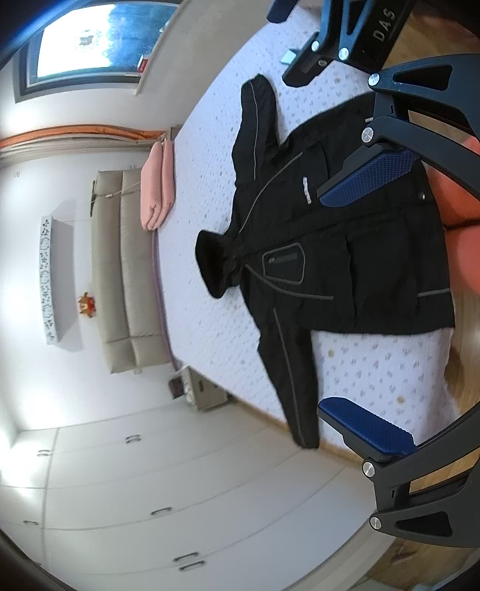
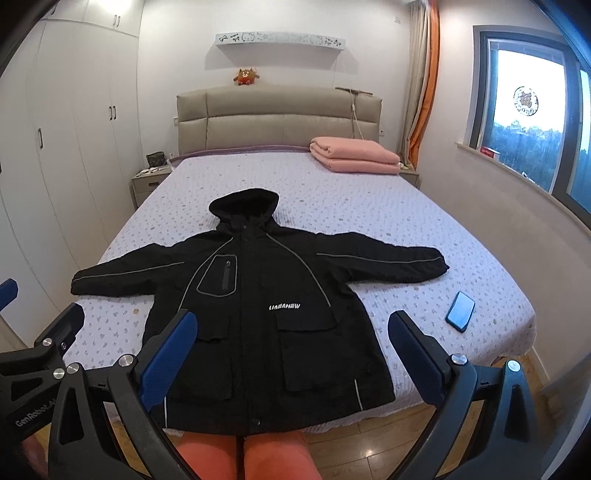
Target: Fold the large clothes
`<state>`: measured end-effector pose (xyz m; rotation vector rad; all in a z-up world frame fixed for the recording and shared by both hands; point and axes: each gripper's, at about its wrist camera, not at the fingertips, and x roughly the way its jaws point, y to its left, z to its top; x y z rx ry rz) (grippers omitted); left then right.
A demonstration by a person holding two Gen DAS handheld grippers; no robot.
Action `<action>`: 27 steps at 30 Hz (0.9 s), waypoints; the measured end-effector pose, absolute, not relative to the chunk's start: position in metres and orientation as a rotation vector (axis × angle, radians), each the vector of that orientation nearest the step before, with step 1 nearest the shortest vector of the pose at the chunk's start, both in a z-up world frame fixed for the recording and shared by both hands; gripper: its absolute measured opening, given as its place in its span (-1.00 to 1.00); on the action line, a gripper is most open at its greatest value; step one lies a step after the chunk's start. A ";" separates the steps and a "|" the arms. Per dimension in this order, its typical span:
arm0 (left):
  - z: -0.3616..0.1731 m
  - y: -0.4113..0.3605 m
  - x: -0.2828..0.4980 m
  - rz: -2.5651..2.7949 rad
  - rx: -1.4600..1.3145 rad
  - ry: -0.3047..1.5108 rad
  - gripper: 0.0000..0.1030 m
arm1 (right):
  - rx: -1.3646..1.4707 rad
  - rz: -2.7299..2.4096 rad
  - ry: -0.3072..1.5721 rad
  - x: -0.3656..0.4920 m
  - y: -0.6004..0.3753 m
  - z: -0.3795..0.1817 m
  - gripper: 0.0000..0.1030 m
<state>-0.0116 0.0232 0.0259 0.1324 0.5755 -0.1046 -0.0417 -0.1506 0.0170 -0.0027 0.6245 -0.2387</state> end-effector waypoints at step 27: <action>-0.127 -0.073 0.296 -0.269 0.160 1.080 1.00 | 0.159 -0.349 1.068 0.236 -0.289 -0.151 1.00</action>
